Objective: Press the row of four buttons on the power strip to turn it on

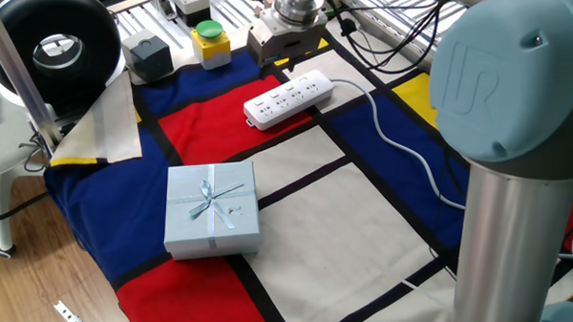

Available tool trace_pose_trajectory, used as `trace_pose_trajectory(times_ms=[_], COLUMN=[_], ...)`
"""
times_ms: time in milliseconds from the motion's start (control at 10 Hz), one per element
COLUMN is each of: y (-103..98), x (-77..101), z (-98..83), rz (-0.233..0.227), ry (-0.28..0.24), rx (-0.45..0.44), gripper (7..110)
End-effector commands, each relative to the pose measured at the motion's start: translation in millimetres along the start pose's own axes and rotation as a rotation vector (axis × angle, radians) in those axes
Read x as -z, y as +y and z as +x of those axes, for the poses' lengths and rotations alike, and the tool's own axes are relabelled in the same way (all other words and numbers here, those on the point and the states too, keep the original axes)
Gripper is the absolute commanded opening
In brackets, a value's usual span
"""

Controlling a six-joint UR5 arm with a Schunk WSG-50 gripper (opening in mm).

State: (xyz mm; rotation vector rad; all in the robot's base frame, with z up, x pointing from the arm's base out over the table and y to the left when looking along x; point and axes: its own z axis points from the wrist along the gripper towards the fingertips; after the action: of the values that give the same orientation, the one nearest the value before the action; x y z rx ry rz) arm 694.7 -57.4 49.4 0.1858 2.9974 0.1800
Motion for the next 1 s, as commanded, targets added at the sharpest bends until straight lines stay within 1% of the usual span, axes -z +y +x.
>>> trace_pose_trajectory(times_ms=[0, 200, 500, 900], y=[3, 0, 5, -2], x=[-14.1, -17.3, -22.9, -26.8], z=[-3.2, -2.3, 1.0, 7.2], rz=[-0.009, -0.001, -0.001, -0.011], ry=[-0.03, -0.036, -0.037, -0.039], rx=[-0.008, -0.009, -0.024, -0.022], gripper=[66, 66, 66, 66])
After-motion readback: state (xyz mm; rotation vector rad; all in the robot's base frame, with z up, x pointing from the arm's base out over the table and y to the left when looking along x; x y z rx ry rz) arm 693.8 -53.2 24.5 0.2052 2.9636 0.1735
